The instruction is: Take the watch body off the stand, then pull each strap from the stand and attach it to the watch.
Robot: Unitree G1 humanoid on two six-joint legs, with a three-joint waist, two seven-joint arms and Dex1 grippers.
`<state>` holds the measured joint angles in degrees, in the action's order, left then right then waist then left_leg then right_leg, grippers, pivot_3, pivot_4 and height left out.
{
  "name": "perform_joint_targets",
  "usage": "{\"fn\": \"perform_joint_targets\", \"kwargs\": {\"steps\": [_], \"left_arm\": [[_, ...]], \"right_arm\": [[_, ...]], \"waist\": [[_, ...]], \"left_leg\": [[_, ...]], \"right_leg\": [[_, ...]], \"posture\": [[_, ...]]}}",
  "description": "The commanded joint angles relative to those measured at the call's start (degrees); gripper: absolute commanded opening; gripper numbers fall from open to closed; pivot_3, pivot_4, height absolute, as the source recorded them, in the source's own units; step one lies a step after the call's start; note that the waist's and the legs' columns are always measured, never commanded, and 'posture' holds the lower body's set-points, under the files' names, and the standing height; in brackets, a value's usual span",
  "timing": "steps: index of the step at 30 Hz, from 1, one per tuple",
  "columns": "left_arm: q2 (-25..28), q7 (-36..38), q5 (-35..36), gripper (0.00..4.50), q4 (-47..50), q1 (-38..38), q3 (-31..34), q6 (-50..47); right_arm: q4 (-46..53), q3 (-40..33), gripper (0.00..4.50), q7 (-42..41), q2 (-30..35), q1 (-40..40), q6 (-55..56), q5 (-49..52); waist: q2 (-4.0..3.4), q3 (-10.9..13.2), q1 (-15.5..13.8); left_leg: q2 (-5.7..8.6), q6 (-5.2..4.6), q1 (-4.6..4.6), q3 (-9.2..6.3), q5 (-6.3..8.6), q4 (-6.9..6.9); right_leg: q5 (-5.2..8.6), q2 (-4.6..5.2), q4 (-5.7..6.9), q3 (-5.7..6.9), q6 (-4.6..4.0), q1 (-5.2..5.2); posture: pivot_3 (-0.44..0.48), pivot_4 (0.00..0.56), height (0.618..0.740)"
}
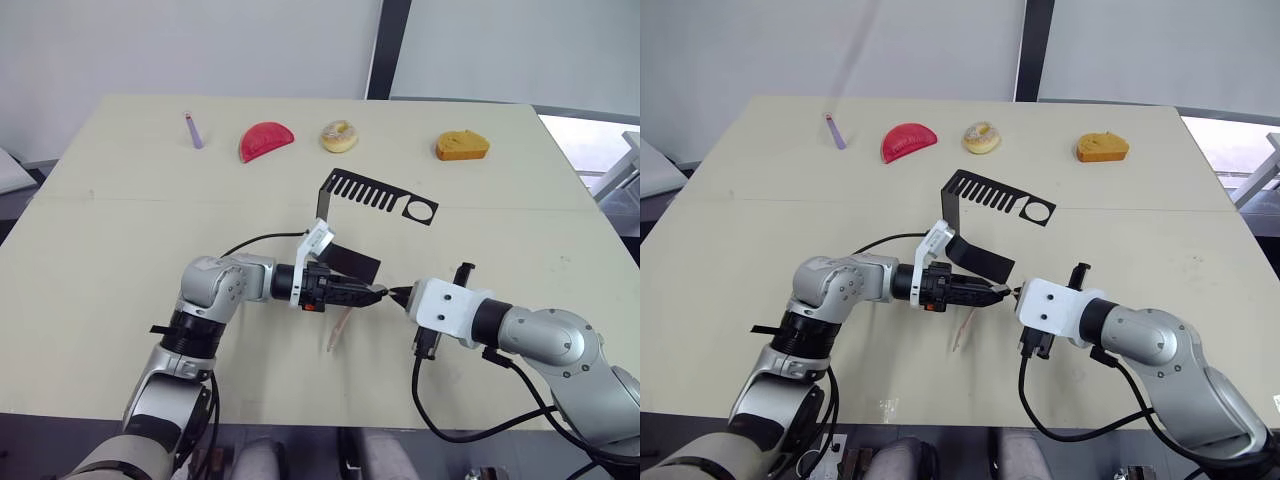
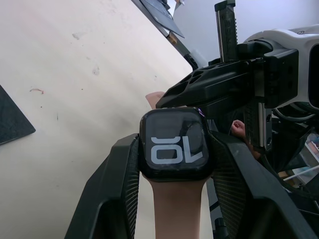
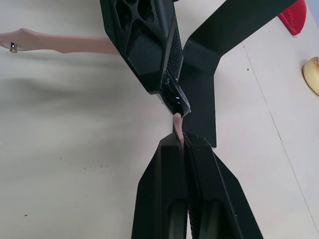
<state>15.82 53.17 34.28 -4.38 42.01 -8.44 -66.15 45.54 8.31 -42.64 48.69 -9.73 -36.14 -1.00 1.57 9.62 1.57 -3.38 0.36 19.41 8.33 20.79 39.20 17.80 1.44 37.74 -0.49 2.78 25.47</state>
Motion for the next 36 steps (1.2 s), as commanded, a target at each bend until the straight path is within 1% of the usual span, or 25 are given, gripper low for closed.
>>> {"fn": "perform_joint_targets", "kwargs": {"steps": [1,36], "left_arm": [[-1.1,0.6,2.4,1.59,2.6,0.6,0.1,0.1],[-1.4,1.0,2.3,1.59,2.5,0.6,-0.2,0.7]], "right_arm": [[1.0,-0.8,0.0,0.6,-0.4,-0.1,1.3,-0.1],[0.8,-1.1,0.0,0.8,-0.5,0.0,1.3,-0.3]], "waist": [[0.0,0.0,0.0],[0.0,0.0,0.0]], "left_leg": [[0.0,0.0,0.0,0.0,0.0,0.0],[0.0,0.0,0.0,0.0,0.0,0.0]], "right_leg": [[0.0,0.0,0.0,0.0,0.0,0.0],[0.0,0.0,0.0,0.0,0.0,0.0]], "posture": [[0.0,0.15,0.737],[0.0,0.15,0.737]]}}
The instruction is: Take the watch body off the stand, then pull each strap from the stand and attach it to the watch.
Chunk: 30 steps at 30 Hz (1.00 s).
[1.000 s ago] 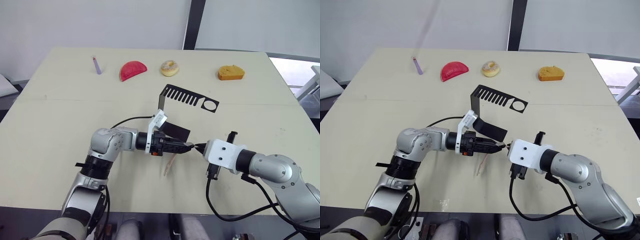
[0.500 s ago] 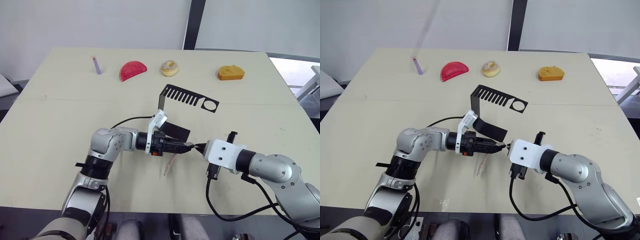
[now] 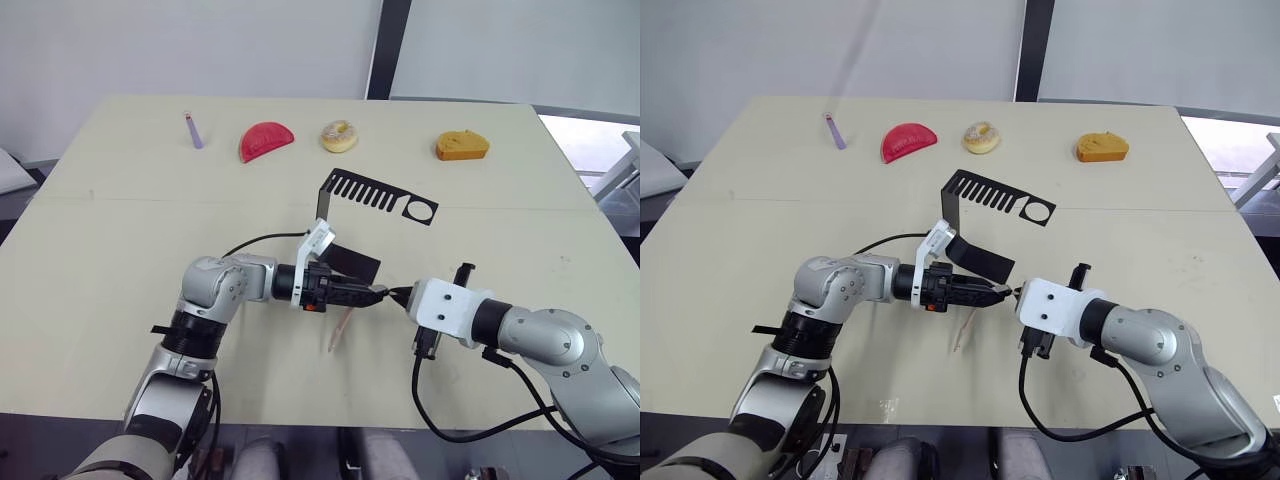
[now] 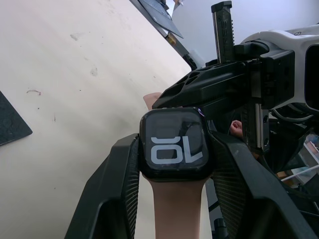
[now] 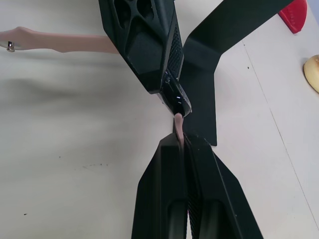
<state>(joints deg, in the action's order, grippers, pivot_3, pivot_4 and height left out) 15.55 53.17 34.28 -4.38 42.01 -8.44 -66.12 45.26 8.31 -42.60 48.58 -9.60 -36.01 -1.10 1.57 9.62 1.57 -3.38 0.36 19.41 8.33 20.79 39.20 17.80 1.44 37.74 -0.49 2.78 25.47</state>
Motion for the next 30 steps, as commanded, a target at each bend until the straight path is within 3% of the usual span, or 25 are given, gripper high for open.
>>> {"fn": "perform_joint_targets", "kwargs": {"steps": [1,30], "left_arm": [[-1.2,0.9,2.3,1.59,2.5,0.6,-0.2,0.6],[-1.3,1.0,2.2,1.59,2.6,0.6,-0.4,0.9]], "right_arm": [[1.2,-1.1,0.0,0.7,-0.4,-0.1,1.1,-0.2],[0.7,-1.1,0.0,0.7,-0.4,-0.5,1.2,-0.2]], "waist": [[0.0,0.0,0.0],[0.0,0.0,0.0]], "left_leg": [[0.0,0.0,0.0,0.0,0.0,0.0],[0.0,0.0,0.0,0.0,0.0,0.0]], "right_leg": [[0.0,0.0,0.0,0.0,0.0,0.0],[0.0,0.0,0.0,0.0,0.0,0.0]], "posture": [[0.0,0.15,0.737],[0.0,0.15,0.737]]}}
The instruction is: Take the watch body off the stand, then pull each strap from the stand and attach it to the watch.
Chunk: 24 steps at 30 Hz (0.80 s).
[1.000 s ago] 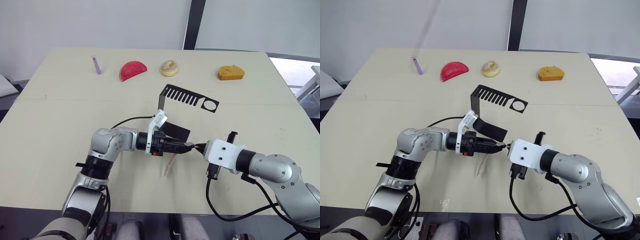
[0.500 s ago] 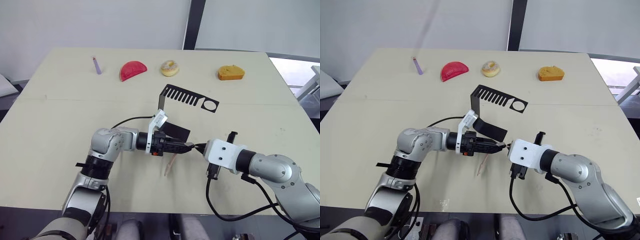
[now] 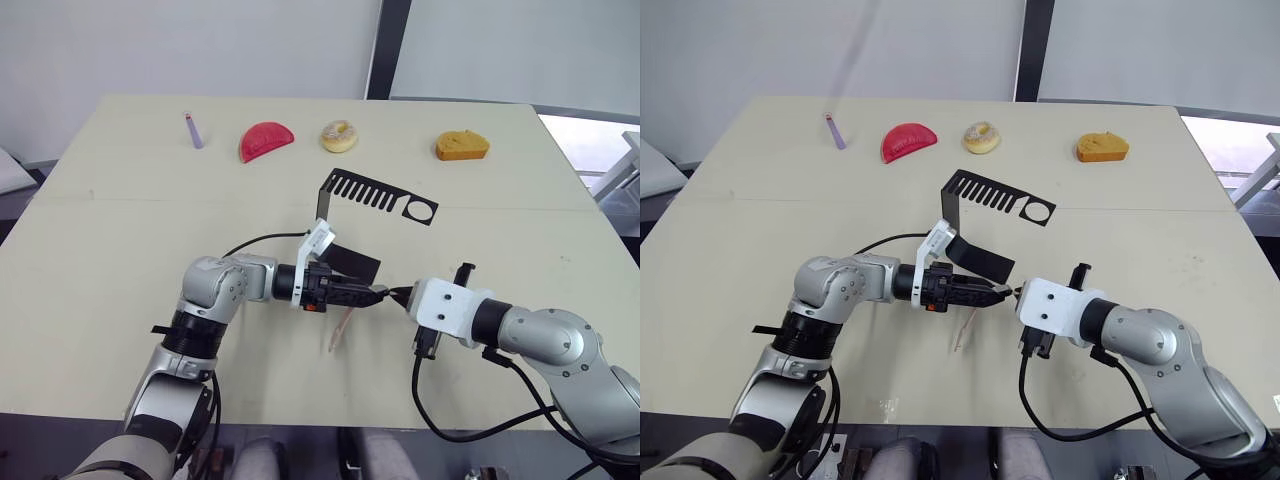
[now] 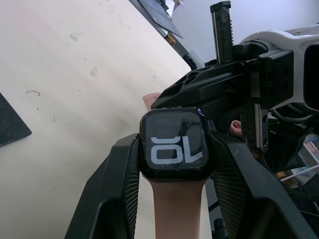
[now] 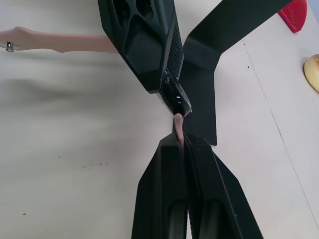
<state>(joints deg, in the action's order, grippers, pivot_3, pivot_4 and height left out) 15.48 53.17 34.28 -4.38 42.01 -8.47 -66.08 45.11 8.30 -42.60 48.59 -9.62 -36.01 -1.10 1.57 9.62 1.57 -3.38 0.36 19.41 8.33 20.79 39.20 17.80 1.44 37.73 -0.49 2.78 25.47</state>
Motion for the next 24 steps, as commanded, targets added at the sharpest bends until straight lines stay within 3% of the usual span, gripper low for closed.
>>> {"fn": "perform_joint_targets", "kwargs": {"steps": [1,24], "left_arm": [[-1.2,1.0,2.2,1.59,2.6,0.6,-0.4,0.9],[-0.5,1.0,0.6,1.59,0.2,0.4,-1.2,3.7]], "right_arm": [[0.8,-1.1,0.0,0.7,-0.4,-0.5,1.2,-0.2],[4.3,-3.6,0.0,0.0,1.0,-0.7,-0.3,0.6]], "waist": [[0.0,0.0,0.0],[0.0,0.0,0.0]], "left_leg": [[0.0,0.0,0.0,0.0,0.0,0.0],[0.0,0.0,0.0,0.0,0.0,0.0]], "right_leg": [[0.0,0.0,0.0,0.0,0.0,0.0],[0.0,0.0,0.0,0.0,0.0,0.0]], "posture": [[0.0,0.15,0.737],[0.0,0.15,0.737]]}}
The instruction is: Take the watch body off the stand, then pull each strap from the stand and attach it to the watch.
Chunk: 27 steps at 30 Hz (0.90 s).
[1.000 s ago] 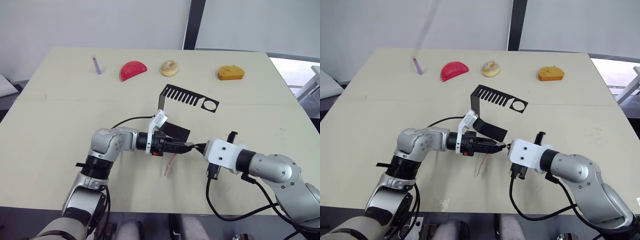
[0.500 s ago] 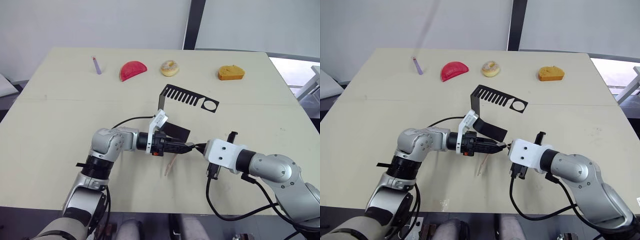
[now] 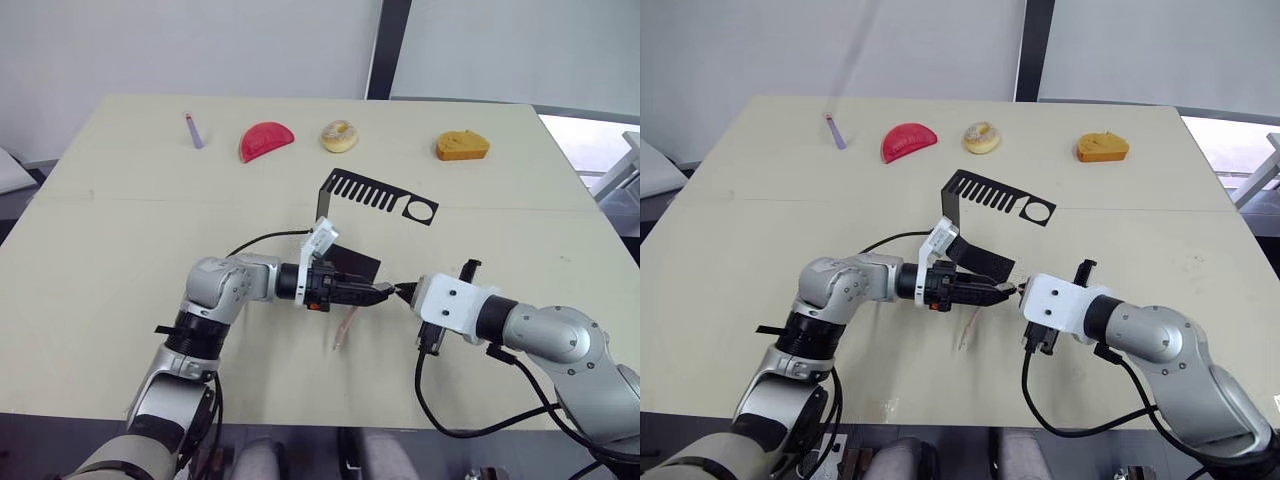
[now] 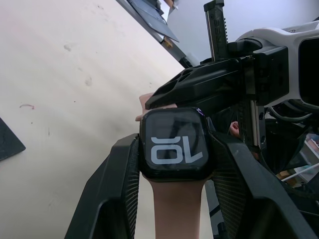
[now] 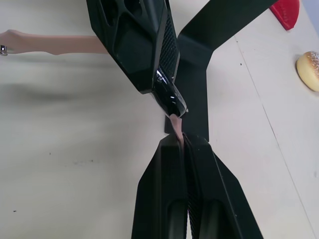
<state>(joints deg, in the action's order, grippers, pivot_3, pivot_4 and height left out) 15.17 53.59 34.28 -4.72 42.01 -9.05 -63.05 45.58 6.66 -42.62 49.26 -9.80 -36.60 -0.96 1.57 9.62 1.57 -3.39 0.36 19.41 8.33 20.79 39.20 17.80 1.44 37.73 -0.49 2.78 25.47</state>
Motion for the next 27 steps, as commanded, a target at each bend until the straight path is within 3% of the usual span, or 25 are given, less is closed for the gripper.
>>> {"fn": "perform_joint_targets", "kwargs": {"steps": [1,9,12,19,23,27], "left_arm": [[-0.2,0.6,0.5,1.59,0.3,0.4,-0.7,0.7],[-0.1,0.6,0.6,1.59,-0.3,1.2,-0.1,1.1],[0.5,0.9,0.2,1.59,-0.5,1.4,-0.1,2.0],[6.4,6.9,-3.1,1.59,2.3,0.3,-2.9,11.8],[10.2,12.1,-6.7,1.59,4.8,-1.2,-4.8,23.0],[12.9,16.8,-10.4,1.59,7.1,-3.3,-5.2,35.8]], "right_arm": [[4.0,-2.0,0.0,0.0,0.3,-0.5,0.2,0.5],[5.4,-1.8,0.0,-0.2,1.1,0.1,1.0,-0.2],[6.5,-3.3,0.94,-0.9,1.6,0.8,1.0,1.2],[10.2,-19.6,4.43,-6.9,0.6,5.6,-4.5,15.7],[9.7,-30.1,4.48,-10.0,-0.7,8.4,-10.9,28.7],[8.8,-36.1,4.48,-11.4,-0.1,10.0,-13.5,37.9]], "waist": [[0.0,0.0,0.0],[0.0,0.0,0.0],[0.0,0.0,0.0],[0.0,0.0,0.0],[0.0,0.0,-0.1],[0.0,0.0,0.0]], "left_leg": [[0.0,0.0,0.0,0.0,0.0,0.0],[0.0,0.0,0.0,0.0,0.0,0.0],[-0.01,0.0,0.0,0.0,0.0,0.0],[-0.02,0.01,0.0,-0.01,0.0,-0.01],[-0.01,0.01,0.0,-0.01,0.0,-0.01],[-0.01,0.01,-0.01,-0.02,0.0,-0.01]], "right_leg": [[0.0,0.0,0.0,0.0,0.0,0.0],[0.0,0.0,0.0,0.0,0.0,0.0],[0.0,0.0,0.0,0.0,-0.01,0.0],[0.01,-0.01,0.01,0.01,-0.01,0.0],[0.01,0.0,-0.01,0.0,-0.01,-0.01],[0.01,0.0,0.0,-0.01,-0.01,-0.02]], "posture": [[0.0,0.15,0.737],[0.0,0.15,0.737],[0.0,0.15,0.737],[0.0,0.15,0.737],[0.0,0.15,0.737],[0.0,0.15,0.737]]}}
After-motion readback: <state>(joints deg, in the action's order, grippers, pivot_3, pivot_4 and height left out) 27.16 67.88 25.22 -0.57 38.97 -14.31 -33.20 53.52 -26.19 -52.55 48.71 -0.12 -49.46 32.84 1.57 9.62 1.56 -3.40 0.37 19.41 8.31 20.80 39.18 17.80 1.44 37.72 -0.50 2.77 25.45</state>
